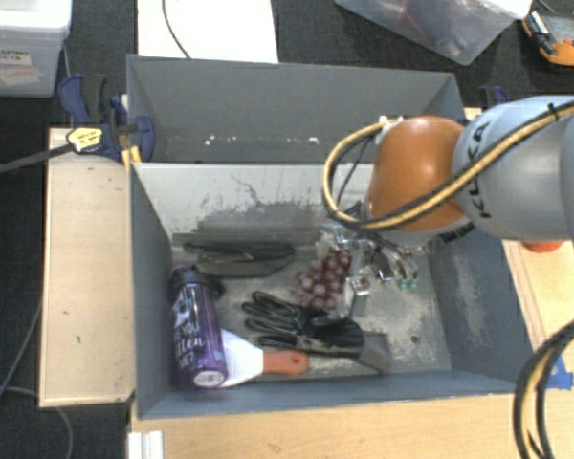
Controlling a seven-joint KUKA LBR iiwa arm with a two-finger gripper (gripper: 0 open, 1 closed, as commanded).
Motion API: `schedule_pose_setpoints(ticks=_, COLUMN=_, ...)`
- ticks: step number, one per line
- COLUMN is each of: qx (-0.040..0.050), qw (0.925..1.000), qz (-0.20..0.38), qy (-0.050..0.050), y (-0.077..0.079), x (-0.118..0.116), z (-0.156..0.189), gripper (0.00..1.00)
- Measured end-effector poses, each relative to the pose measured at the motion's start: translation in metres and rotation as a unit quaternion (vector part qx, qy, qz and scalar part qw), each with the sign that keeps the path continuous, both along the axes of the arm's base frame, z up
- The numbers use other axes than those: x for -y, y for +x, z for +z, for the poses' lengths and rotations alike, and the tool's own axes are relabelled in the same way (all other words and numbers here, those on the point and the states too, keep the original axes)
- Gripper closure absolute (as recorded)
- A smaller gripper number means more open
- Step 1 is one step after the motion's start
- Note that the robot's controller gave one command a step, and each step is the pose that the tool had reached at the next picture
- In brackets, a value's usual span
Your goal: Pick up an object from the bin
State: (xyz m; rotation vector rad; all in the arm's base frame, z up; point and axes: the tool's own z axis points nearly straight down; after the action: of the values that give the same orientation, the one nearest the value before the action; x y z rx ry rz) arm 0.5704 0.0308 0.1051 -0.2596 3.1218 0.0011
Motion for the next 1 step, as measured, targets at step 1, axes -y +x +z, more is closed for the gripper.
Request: schedule_pose_setpoints(ticks=1, qx=0.0068, qw=0.9999, qz=0.015, qy=0.000, y=0.0056, x=0.0094, z=0.0593, gripper=0.00)
